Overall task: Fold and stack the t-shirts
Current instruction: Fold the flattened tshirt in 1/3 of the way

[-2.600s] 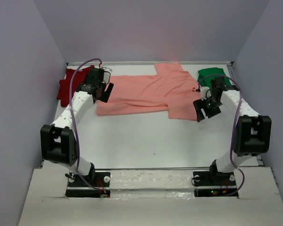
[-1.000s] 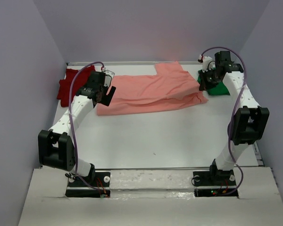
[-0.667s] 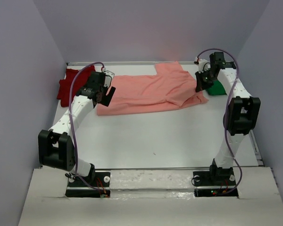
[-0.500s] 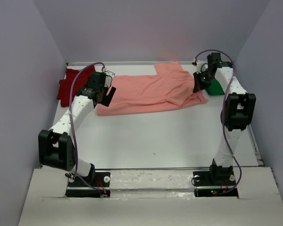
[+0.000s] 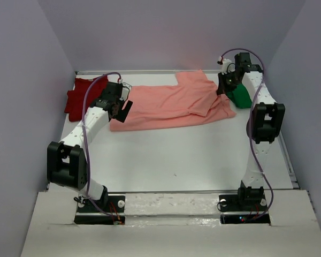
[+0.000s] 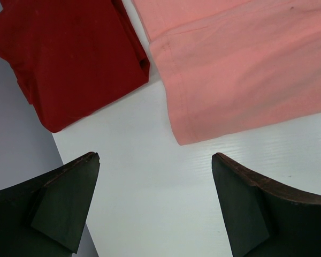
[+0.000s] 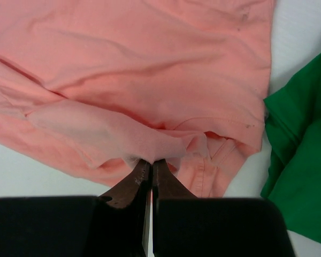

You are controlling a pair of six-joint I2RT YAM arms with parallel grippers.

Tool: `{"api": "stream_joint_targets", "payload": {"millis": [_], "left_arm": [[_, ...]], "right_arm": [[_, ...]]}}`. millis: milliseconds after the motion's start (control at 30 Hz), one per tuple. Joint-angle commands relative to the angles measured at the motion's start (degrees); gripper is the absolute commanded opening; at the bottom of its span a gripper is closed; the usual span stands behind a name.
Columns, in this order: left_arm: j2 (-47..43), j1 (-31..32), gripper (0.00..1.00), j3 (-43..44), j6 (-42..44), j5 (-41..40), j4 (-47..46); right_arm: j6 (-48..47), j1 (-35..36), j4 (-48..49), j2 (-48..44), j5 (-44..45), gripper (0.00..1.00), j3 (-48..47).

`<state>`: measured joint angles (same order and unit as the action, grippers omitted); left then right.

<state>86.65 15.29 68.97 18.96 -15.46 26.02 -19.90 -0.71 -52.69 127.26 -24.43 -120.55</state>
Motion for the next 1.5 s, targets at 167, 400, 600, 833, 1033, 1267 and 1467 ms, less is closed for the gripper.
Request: {"api": "stream_joint_targets", "payload": {"millis": [167, 400, 600, 833, 1033, 1267, 1467], "left_arm": [[0.1, 0.4, 0.99, -0.3, 0.6, -1.1, -0.1], [0.9, 0.3, 0.99, -0.3, 0.6, -1.4, 0.0], [2.1, 0.3, 0.99, 0.0, 0.6, -1.6, 0.2], [2.8, 0.4, 0.99, -0.2, 0.6, -1.6, 0.2], [3.0, 0.3, 0.99, -0.3, 0.6, -1.6, 0.3], [3.0, 0.4, 0.99, -1.2, 1.1, -1.9, 0.3], [4.9, 0.5, 0.99, -0.3, 1.0, -1.7, 1.0]], "right_arm": [[1.2, -0.2, 7.7, 3.9, -4.7, 0.0, -5.0], [1.4, -0.2, 10.6, 7.4, -4.8, 0.0, -7.8], [2.6, -0.2, 11.9, 9.4, -5.1, 0.0, -11.7], [4.3, -0.2, 14.5, 11.3, -5.1, 0.0, -15.2], [3.7, -0.2, 14.8, 13.2, -4.9, 0.0, -15.6], [4.3, -0.2, 14.5, 17.1, -7.0, 0.43, -19.2], [2.3, -0.2, 15.0, 17.7, -5.3, 1.0, -18.5]]}}
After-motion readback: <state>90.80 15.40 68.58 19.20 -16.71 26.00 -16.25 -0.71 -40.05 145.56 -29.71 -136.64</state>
